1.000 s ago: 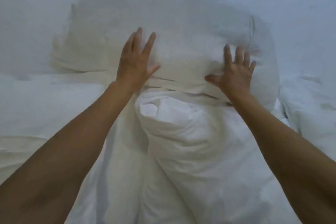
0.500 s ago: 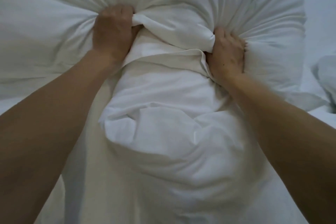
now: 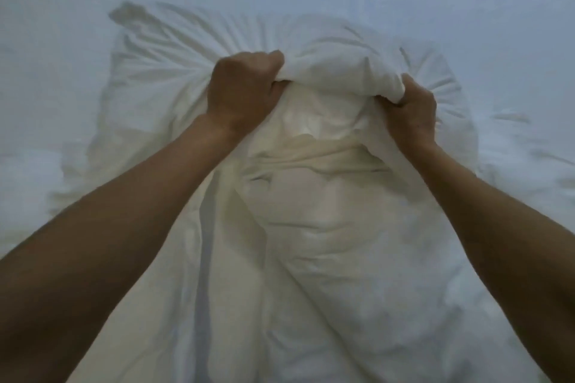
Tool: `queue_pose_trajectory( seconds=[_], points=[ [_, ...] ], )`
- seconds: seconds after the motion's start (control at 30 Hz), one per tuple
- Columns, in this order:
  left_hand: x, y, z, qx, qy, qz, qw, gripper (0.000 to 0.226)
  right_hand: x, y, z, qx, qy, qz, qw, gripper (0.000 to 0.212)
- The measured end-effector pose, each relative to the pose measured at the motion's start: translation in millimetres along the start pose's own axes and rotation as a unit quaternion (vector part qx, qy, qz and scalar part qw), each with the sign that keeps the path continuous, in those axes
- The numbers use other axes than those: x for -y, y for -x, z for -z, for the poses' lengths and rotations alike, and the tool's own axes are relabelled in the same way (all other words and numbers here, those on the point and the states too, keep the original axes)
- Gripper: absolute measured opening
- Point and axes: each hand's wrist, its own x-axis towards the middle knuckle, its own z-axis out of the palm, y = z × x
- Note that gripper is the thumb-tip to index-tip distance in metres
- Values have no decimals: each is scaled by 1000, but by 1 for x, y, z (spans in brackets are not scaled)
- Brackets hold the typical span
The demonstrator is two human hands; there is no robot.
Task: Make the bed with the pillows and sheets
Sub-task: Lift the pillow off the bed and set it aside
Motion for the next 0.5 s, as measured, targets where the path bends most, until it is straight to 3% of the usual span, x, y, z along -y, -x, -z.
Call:
queue_pose_trajectory(
  seconds=[0.17, 0.3, 0.5],
  points=[
    [-45, 28, 111, -70, 0, -29, 997, 34, 48, 42, 54, -46, -36, 40, 998, 35],
    [-53, 69, 202, -53, -38, -31, 997, 37, 94, 90, 71, -22, -44, 93, 994, 26],
    [-46, 172, 325, -61, -155, 62, 984, 37, 208, 158, 67, 1, -102, 198, 975, 29]
  ],
)
